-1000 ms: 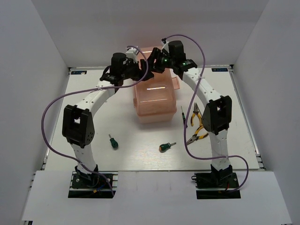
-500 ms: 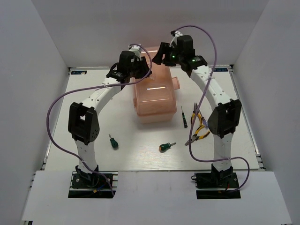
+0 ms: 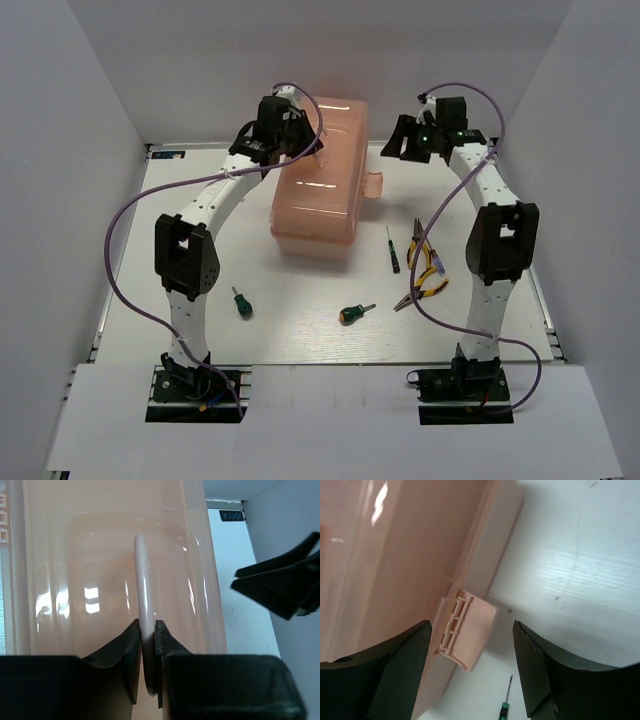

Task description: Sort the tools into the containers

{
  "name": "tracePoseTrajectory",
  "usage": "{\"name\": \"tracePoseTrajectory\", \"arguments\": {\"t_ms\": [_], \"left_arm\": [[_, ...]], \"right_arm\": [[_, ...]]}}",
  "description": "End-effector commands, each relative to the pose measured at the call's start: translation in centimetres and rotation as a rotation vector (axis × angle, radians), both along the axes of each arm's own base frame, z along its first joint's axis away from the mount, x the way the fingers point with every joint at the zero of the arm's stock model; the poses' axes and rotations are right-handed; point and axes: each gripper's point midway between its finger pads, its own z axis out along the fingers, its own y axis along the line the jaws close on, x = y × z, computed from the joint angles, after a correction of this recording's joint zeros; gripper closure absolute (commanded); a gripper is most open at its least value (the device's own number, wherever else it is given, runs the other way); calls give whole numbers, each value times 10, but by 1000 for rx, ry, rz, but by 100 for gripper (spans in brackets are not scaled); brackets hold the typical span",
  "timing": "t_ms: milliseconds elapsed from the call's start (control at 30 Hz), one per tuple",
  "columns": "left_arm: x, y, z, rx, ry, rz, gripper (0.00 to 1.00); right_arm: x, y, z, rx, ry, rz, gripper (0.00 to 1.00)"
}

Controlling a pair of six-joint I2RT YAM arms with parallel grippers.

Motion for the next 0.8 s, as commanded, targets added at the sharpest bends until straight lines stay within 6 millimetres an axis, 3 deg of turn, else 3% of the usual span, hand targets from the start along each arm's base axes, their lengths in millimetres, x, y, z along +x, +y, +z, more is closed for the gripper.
{"name": "tracePoseTrajectory", "arguments": {"t_ms": [0, 267, 500, 567, 633, 767], "left_arm": [[-6, -7, 46, -69, -52, -36, 100], [-6, -10, 42, -95, -24, -35, 100], [-4, -11, 38, -120, 5, -11, 100], [-3, -12, 44, -141, -2, -5, 100], [-3, -15, 39, -162, 25, -2, 100], [-4, -19, 50, -212, 36, 4, 100]], "right_arm": [[-25, 30, -22, 112, 90, 196, 28], [-44, 44, -60, 279, 266, 241, 28], [-59, 41, -80, 322, 338, 235, 31], [-57, 42, -82, 348, 329, 247, 35], [-54, 44, -85, 372, 322, 258, 46], [-45, 44, -88, 402, 299, 267, 65]]}}
